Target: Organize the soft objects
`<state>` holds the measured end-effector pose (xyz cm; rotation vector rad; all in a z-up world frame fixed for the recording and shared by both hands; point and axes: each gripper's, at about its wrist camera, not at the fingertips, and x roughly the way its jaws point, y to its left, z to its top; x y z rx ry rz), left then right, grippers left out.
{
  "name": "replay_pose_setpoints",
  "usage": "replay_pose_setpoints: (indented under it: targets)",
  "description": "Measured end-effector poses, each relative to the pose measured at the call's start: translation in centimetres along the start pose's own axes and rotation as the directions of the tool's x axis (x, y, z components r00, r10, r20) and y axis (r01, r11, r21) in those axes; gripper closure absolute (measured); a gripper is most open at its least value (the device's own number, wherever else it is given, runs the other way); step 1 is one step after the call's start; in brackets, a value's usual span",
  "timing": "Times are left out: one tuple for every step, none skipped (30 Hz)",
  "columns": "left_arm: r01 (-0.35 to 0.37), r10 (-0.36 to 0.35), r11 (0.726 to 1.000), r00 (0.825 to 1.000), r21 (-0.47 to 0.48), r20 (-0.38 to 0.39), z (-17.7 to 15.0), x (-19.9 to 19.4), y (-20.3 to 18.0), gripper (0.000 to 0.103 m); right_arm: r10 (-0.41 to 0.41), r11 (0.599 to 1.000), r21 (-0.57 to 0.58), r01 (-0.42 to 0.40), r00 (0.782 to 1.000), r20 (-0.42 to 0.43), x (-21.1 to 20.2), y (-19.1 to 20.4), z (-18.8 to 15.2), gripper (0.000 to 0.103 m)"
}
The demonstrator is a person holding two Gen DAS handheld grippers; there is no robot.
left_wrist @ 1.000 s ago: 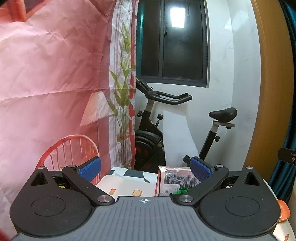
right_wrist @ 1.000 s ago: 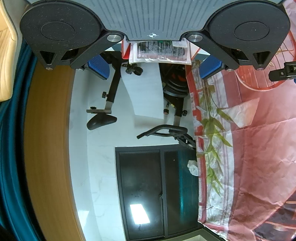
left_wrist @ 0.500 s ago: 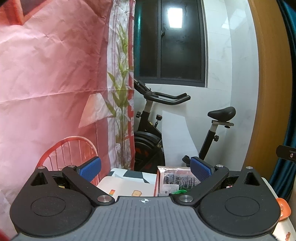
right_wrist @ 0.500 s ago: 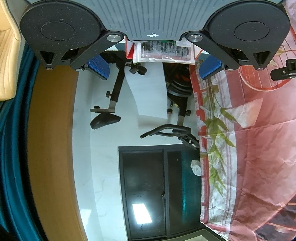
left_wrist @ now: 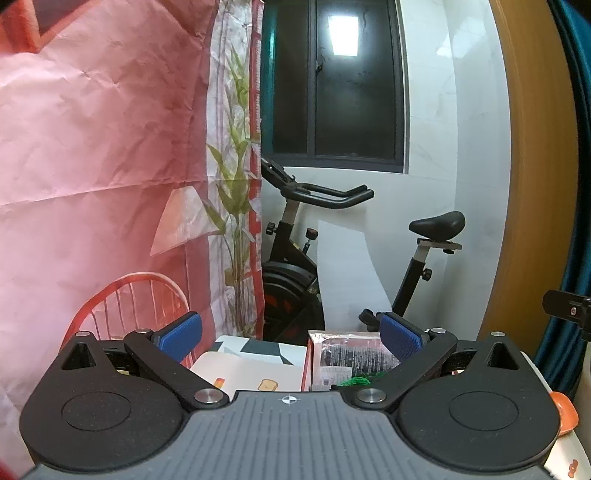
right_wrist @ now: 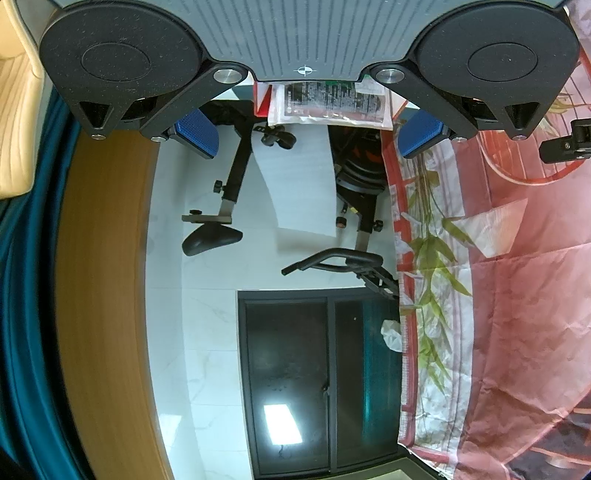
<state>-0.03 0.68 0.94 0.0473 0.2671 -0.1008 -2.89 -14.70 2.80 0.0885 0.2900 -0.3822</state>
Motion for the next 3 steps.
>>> replay_pose_setpoints:
  targets:
    - [0.001, -0.001, 1.000, 1.000, 0.001, 0.000, -0.03, -0.02, -0.04, 0.000, -0.001, 1.000, 0.000, 0.001, 1.000, 0.000, -0.01, -0.01, -0.02, 0.000]
    - [0.003, -0.003, 1.000, 1.000, 0.001, -0.001, -0.04, 0.00, -0.06, 0.000, -0.002, 1.000, 0.000, 0.002, 1.000, 0.000, 0.01, -0.02, -0.03, 0.000]
    - [0.005, -0.005, 1.000, 1.000, 0.001, -0.002, -0.06, 0.01, -0.09, 0.000, -0.003, 1.000, 0.000, 0.003, 1.000, 0.001, 0.01, -0.06, -0.06, 0.000]
